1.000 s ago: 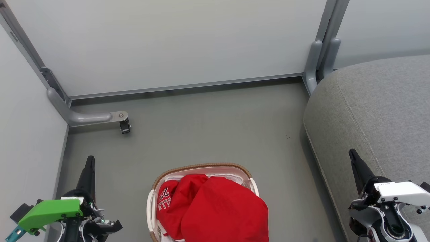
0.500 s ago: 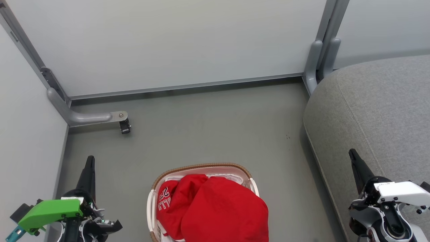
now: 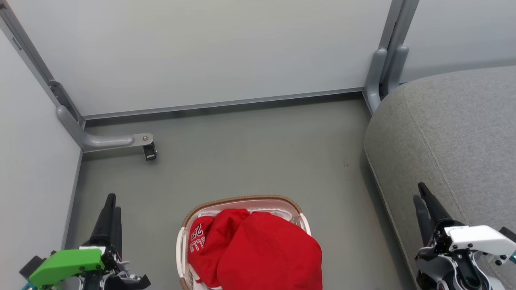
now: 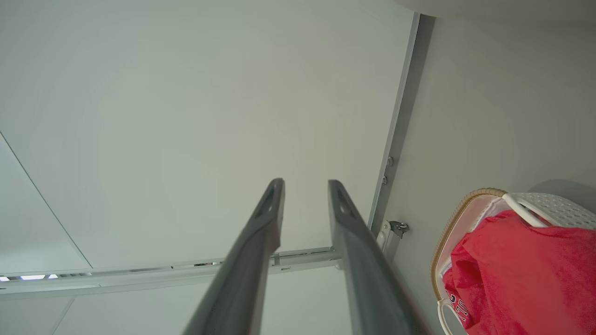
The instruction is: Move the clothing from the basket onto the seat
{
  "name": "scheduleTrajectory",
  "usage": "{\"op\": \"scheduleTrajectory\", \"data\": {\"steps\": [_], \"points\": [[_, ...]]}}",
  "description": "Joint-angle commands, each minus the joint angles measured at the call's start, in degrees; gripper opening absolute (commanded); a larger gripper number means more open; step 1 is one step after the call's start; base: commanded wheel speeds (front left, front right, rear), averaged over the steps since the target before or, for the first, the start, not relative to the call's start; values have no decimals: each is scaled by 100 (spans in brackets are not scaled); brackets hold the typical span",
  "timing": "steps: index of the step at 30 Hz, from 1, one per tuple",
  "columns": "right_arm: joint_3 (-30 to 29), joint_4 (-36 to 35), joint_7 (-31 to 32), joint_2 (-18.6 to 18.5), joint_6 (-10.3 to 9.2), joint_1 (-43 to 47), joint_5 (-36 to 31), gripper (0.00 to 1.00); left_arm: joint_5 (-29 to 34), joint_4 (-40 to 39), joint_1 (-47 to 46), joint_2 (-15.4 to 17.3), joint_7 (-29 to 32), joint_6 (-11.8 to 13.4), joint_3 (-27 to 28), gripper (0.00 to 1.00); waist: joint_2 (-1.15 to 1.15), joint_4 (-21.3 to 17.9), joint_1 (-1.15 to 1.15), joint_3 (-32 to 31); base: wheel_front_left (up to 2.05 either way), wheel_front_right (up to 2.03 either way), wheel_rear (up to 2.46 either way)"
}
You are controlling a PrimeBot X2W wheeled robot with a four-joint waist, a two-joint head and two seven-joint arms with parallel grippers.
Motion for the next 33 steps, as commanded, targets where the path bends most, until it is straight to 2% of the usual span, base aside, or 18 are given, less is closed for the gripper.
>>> {"op": "scheduleTrajectory", "data": {"steps": [1, 9, 25, 33], "points": [[14, -25, -16, -11, 0, -26, -22, 100, 24, -13, -28, 7, -30, 0, 0, 100, 0, 0, 0, 5, 0, 0, 0], [315, -13, -264, -176, 0, -149, -401, 100, 538, 56, -94, 110, -264, 0, -114, 100, 0, 7, 0, 12, 0, 0, 0], [688, 123, -677, -321, 1, -344, -2065, 100, 2708, 153, -90, 249, -673, 46, -325, 100, 0, 24, 0, 24, 0, 0, 0], [918, 242, -853, -369, 1, -395, -2841, 100, 3568, 215, -40, 287, -848, 75, -427, 100, 0, 36, 0, 28, 0, 0, 0]]}}
